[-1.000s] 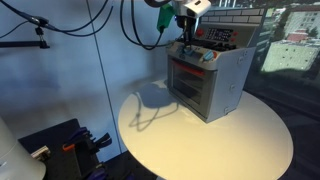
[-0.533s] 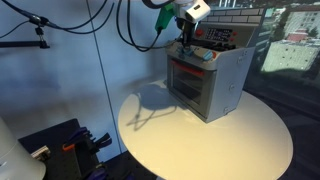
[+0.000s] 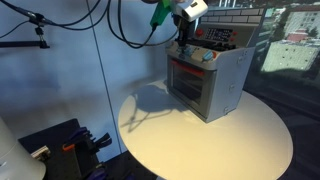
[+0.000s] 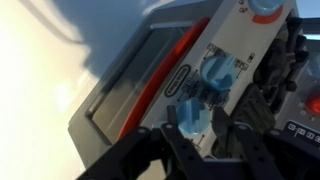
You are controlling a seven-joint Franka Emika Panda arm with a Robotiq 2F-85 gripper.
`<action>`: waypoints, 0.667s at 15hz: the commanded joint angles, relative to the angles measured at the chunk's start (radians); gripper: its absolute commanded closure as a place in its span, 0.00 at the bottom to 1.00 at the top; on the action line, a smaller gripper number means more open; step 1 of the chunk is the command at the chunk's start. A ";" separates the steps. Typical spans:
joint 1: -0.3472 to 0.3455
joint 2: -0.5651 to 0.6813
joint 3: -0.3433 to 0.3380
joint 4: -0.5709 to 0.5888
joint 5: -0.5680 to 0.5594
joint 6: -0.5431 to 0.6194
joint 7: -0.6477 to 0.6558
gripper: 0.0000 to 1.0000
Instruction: Turn the second right switch to the right
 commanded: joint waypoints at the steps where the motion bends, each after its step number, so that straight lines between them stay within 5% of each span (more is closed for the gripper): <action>1: -0.008 -0.069 -0.010 -0.051 0.027 -0.046 -0.030 0.27; 6: -0.014 -0.124 -0.025 -0.086 -0.023 -0.088 -0.027 0.02; 10: -0.024 -0.155 -0.035 -0.100 -0.139 -0.094 -0.018 0.00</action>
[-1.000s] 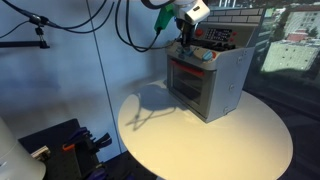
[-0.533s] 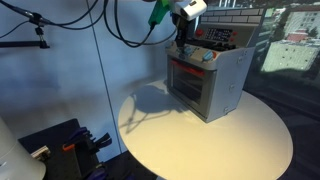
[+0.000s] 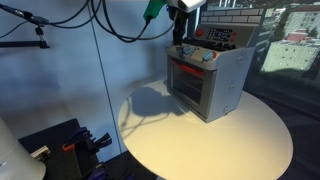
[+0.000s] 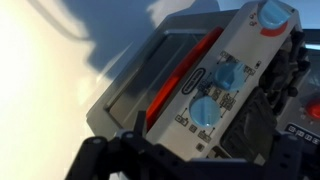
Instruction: Turn the second right switch to the right
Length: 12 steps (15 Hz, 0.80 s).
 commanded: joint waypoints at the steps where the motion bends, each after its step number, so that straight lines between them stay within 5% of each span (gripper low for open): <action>1: -0.014 -0.052 -0.010 -0.028 -0.110 -0.026 -0.009 0.00; 12: -0.037 -0.067 -0.022 -0.020 -0.415 -0.009 -0.086 0.00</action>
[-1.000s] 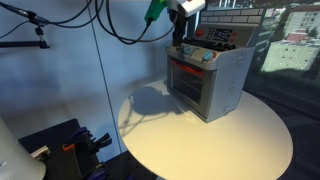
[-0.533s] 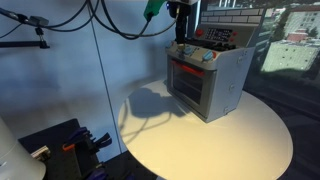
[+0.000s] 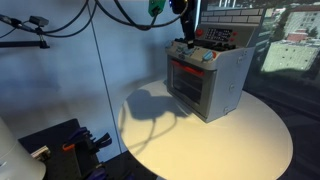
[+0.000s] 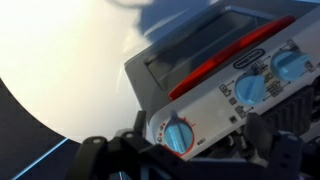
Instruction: Turn the second right switch to the right
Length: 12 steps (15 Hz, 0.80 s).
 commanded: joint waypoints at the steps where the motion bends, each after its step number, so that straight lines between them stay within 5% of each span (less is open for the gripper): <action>1: -0.009 -0.015 -0.006 -0.001 -0.064 -0.007 -0.048 0.00; 12: -0.016 0.029 -0.011 0.020 -0.231 0.102 -0.076 0.00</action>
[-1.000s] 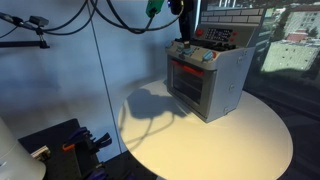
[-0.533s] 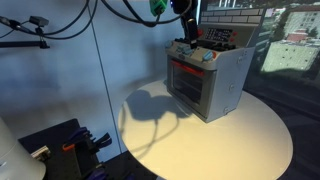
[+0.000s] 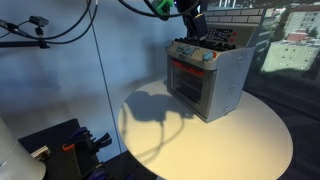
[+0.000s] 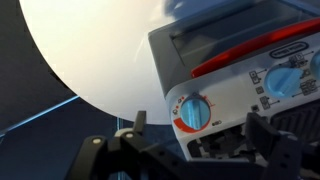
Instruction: Turn the second right switch to the right
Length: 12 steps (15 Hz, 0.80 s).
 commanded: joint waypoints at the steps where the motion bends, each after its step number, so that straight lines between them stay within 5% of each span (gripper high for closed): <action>1: -0.010 0.026 -0.004 0.020 -0.032 0.049 -0.027 0.00; 12: -0.005 0.106 -0.013 0.056 -0.048 0.103 -0.083 0.00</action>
